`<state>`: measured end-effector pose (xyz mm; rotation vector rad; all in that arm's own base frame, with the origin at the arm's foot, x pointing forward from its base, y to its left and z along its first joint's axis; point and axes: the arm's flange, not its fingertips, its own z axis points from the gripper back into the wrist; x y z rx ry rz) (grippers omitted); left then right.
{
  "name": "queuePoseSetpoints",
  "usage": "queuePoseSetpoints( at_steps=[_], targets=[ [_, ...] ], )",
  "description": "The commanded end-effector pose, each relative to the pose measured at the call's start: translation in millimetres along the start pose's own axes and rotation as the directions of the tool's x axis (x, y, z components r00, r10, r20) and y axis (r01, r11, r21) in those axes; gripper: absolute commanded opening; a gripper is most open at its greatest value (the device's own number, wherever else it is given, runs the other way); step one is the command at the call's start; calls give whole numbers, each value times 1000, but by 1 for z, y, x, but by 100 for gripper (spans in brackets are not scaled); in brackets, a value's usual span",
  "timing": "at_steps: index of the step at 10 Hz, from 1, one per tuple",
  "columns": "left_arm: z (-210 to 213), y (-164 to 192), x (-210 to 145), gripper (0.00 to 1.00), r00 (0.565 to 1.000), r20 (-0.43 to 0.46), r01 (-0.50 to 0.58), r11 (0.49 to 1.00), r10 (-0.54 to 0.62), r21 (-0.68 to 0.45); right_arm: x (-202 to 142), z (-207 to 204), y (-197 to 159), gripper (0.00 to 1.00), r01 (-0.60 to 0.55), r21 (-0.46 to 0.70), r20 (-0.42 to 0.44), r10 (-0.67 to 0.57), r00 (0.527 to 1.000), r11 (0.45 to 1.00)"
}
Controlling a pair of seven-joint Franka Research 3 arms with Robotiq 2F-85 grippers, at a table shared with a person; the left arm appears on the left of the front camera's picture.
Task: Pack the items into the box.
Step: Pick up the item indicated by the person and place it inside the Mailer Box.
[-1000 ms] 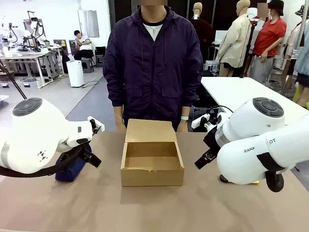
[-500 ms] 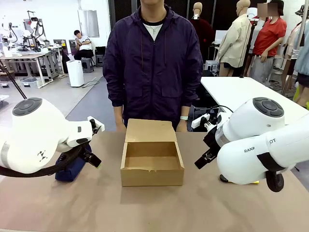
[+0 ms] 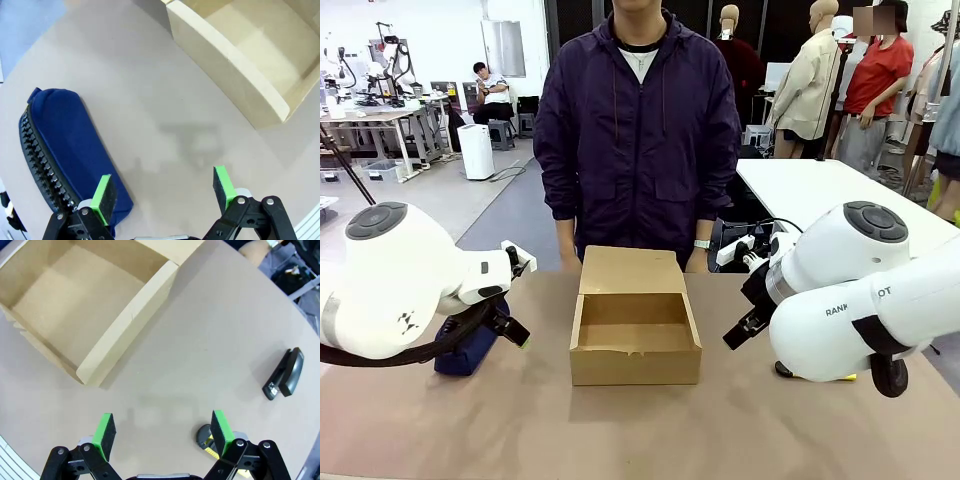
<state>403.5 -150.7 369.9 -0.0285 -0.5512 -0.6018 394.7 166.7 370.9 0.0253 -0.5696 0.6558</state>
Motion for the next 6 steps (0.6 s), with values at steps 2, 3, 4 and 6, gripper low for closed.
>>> queuePoseSetpoints(
  at_steps=[2,3,4,6],
  targets=[
    [0,0,0,100,1000,0,0,1000,0,0,0,0,0,100,0,0,0,0,1000,1000],
    [0,0,0,100,1000,0,0,1000,0,0,0,0,0,100,0,0,0,0,1000,1000],
    [0,0,0,100,1000,0,0,1000,0,0,0,0,0,100,0,0,0,0,1000,1000],
    [0,0,0,100,1000,0,0,1000,0,0,0,0,0,100,0,0,0,0,1000,1000]
  ],
)
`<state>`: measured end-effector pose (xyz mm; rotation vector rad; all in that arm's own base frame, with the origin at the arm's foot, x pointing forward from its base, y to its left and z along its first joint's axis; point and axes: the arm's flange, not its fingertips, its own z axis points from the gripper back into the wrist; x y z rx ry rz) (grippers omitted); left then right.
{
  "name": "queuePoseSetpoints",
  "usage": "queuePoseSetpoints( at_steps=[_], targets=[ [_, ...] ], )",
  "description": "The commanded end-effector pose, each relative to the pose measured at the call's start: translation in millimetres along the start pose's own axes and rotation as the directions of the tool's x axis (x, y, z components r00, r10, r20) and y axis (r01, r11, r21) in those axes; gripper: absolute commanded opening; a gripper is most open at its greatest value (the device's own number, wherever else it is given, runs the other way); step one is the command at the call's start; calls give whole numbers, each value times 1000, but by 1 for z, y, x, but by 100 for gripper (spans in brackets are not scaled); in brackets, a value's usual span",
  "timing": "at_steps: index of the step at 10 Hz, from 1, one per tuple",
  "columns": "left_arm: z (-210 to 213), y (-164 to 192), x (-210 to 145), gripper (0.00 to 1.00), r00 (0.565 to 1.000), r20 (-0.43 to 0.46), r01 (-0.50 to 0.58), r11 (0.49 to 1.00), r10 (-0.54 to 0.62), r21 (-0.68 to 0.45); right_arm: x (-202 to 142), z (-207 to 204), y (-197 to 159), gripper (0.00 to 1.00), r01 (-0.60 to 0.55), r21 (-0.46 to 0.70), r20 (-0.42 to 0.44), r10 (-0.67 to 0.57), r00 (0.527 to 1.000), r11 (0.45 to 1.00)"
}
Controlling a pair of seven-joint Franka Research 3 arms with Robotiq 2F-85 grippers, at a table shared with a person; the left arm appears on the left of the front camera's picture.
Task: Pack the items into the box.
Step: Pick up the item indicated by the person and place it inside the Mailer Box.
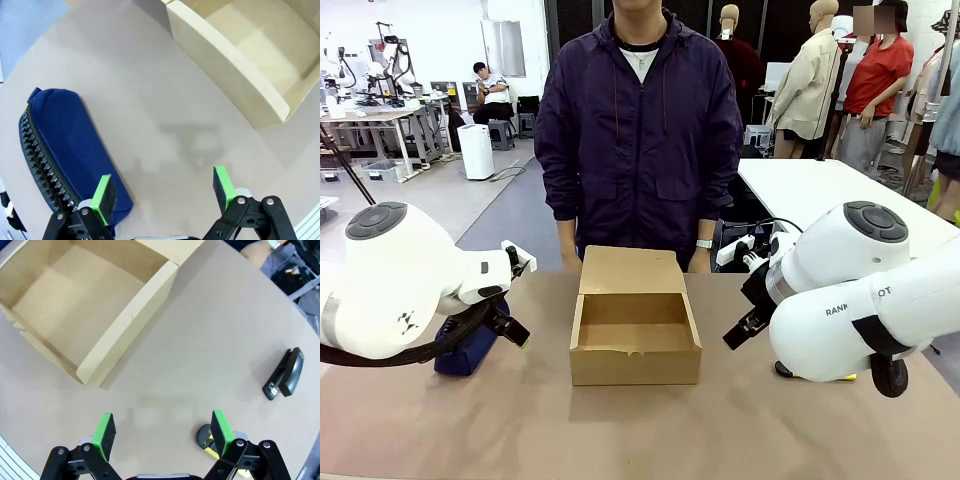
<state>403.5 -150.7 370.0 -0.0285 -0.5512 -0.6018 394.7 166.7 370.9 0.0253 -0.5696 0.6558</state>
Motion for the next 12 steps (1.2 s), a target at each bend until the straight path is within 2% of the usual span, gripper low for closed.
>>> queuePoseSetpoints(
  at_steps=[1,5,6,7,8,9,10,11,12],
  targets=[
    [0,0,0,100,1000,0,0,1000,0,0,0,0,0,100,0,0,0,0,1000,1000],
    [0,0,0,100,1000,0,0,1000,0,0,0,0,0,100,0,0,0,0,1000,1000],
    [24,7,1,100,999,-4,47,981,-49,-190,6,17,-5,100,-31,177,13,29,999,984],
    [53,14,13,100,981,-128,-169,961,144,-217,11,42,-21,100,79,241,7,-83,997,967],
    [98,35,14,100,967,-114,-255,901,229,-351,9,90,-53,100,210,381,29,-239,971,900],
    [136,66,5,100,945,-111,-322,808,308,-494,-5,132,-88,100,336,452,57,-403,914,826],
    [176,113,-19,100,883,-69,-420,715,465,-558,-37,177,-124,100,471,502,113,-594,796,726],
    [200,158,-47,100,774,-59,-517,575,631,-634,-74,200,-155,100,545,565,134,-720,680,620],
    [218,193,-79,100,653,-26,-568,467,757,-678,-111,213,-185,100,637,601,115,-840,530,484]
  ],
)
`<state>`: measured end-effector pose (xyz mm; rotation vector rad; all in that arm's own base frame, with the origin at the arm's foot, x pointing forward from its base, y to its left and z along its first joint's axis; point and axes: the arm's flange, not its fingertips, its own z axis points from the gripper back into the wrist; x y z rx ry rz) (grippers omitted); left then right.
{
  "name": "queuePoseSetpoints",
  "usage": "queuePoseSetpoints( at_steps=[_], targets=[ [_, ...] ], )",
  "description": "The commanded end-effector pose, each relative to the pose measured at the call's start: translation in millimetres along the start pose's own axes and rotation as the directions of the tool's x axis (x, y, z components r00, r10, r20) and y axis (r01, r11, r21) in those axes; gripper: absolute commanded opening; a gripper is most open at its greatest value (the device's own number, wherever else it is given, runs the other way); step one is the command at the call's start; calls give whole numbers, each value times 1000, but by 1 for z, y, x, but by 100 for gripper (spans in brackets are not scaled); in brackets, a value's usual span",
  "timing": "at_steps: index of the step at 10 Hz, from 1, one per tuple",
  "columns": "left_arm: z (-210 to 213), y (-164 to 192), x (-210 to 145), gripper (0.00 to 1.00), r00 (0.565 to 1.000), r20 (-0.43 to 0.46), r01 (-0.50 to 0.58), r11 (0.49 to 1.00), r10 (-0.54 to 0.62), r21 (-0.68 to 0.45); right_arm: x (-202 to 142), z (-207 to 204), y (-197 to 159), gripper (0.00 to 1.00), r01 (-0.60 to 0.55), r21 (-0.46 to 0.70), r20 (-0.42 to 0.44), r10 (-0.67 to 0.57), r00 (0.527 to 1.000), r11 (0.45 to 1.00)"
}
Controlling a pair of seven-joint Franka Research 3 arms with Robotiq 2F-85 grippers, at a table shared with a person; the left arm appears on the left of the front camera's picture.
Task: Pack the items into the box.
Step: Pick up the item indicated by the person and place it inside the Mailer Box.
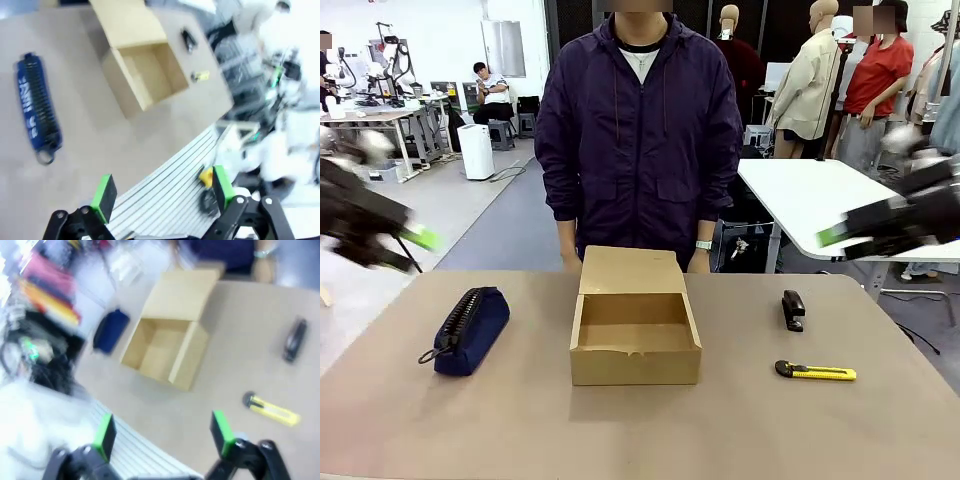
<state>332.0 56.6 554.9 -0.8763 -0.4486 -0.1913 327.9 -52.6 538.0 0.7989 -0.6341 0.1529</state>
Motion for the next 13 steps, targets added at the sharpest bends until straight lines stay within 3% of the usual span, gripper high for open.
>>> queuePoseSetpoints(
  at_steps=[1,3,5,6,7,13],
  targets=[
    [50,60,-3,100,921,287,-235,964,262,-124,-17,43,-59,100,383,49,240,-383,892,923],
    [92,110,-37,100,831,408,-300,923,378,-243,-42,75,-103,100,523,135,344,-534,772,842],
    [98,149,-51,100,748,453,-396,874,485,-283,-57,80,-130,100,571,188,396,-594,700,799],
    [123,125,-54,100,805,405,-364,900,433,-238,-61,77,-133,100,595,155,439,-594,674,789],
    [123,125,-54,100,805,405,-364,900,433,-238,-49,110,-141,100,588,143,351,-596,722,796],
    [123,125,-54,100,805,405,-364,900,433,-238,-49,110,-141,100,588,143,351,-596,722,796]
  ],
)
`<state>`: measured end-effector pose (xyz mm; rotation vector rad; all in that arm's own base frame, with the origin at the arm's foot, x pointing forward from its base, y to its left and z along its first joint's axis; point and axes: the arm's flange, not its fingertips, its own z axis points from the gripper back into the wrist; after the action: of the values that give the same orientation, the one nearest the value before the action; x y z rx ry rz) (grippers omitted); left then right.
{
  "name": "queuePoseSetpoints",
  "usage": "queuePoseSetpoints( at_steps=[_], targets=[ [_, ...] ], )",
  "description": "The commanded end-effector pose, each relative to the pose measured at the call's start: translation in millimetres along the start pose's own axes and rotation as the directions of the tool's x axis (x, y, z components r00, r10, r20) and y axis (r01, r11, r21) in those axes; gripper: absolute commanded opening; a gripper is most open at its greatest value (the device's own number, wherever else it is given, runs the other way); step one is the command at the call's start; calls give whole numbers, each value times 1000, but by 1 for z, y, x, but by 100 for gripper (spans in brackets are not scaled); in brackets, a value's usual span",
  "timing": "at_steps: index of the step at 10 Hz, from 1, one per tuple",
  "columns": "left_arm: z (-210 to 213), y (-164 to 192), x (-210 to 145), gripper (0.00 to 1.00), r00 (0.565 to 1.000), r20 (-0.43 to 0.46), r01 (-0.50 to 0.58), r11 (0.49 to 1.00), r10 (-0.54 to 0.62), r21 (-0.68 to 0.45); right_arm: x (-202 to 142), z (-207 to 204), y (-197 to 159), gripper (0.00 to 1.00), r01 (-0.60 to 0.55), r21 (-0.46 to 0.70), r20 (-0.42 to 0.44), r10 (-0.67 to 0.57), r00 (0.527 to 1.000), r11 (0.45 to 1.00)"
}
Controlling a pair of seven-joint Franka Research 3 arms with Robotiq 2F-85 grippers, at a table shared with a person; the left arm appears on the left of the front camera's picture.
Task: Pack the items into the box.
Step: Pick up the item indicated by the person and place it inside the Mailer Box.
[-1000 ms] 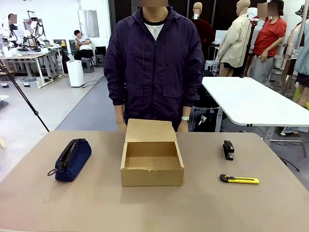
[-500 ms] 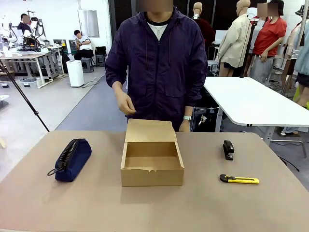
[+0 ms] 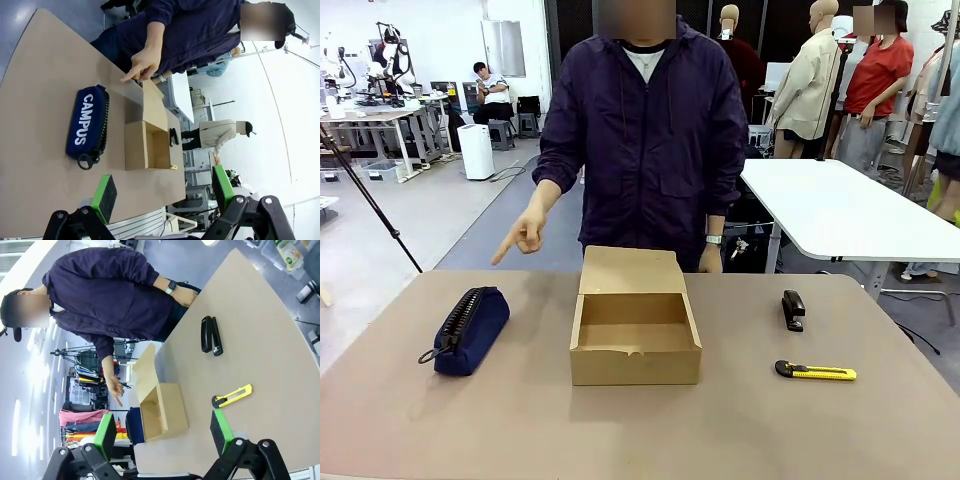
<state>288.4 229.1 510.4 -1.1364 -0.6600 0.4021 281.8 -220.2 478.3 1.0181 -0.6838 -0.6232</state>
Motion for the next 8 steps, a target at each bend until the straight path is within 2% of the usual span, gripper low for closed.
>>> queuePoseSetpoints(
  at_steps=[1,4,6,7,8],
  targets=[
    [0,0,2,100,1000,3,13,1000,-13,-18,6,-2,1,100,-16,23,10,16,1000,1000],
    [0,1,0,100,1000,-1,-3,1000,3,1,6,-2,1,100,-16,23,10,16,1000,1000],
    [-31,-29,13,100,988,-132,97,989,-81,116,6,-2,1,100,-16,23,10,16,1000,1000],
    [-78,-51,20,100,952,-273,206,950,-139,236,6,-2,1,100,-16,23,10,16,1000,1000],
    [-127,-66,23,100,915,-378,286,888,-141,361,6,-2,1,100,-16,23,10,16,1000,1000]
  ],
)
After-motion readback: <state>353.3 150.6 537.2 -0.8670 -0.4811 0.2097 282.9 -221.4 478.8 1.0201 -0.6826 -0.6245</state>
